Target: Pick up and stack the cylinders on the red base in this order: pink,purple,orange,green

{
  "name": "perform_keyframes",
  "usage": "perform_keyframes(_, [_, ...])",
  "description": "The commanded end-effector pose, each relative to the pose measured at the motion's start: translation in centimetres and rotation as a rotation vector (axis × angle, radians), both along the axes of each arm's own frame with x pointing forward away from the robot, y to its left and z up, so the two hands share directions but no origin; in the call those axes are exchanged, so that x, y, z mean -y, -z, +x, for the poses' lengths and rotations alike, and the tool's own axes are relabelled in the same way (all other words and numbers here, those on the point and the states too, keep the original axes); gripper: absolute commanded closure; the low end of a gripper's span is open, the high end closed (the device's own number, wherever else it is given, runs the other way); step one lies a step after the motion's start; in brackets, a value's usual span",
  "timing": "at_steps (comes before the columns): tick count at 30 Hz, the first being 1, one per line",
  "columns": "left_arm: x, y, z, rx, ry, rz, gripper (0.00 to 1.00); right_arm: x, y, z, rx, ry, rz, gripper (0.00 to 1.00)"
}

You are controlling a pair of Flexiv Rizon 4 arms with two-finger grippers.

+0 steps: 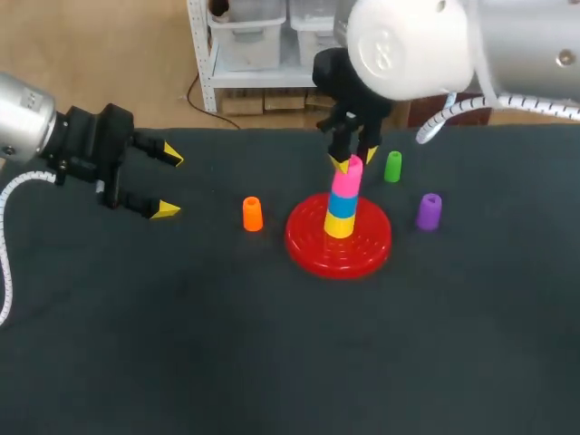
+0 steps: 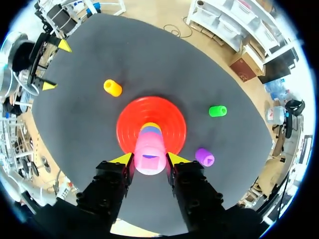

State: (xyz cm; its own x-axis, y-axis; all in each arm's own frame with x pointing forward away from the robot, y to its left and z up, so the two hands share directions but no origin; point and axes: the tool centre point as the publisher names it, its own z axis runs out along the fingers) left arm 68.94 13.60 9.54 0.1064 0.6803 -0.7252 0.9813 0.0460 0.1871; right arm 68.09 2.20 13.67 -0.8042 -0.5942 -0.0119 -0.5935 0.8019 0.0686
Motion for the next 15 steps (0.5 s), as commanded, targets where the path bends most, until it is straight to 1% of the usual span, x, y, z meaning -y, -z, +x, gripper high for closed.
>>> perform_keyframes(1, [0.0,0.1,-0.1,0.004,-0.002,-0.002,0.00,-0.8,0.4,1.2,-0.058,-0.011,-0.046,1.00])
perform_keyframes(3, [0.0,0.1,-0.1,0.004,-0.002,-0.002,0.00,-1.1,0.8,1.2,-0.061,-0.020,-0.056,1.00])
perform_keyframes(11, [0.0,0.1,-0.1,0.004,-0.002,-0.002,0.00,-2.1,2.4,0.7,-0.085,-0.022,-0.027,1.00])
perform_keyframes(12, [0.0,0.1,-0.1,0.004,-0.002,-0.002,0.00,-2.1,2.4,0.6,-0.085,-0.019,-0.024,0.72])
perform_keyframes(13, [0.0,0.1,-0.1,0.004,-0.002,-0.002,0.00,-2.1,2.3,0.3,-0.084,-0.017,-0.024,0.00])
perform_keyframes(15, [0.0,0.1,-0.1,0.004,-0.002,-0.002,0.00,-2.1,1.7,0.1,-0.061,0.011,-0.007,0.00])
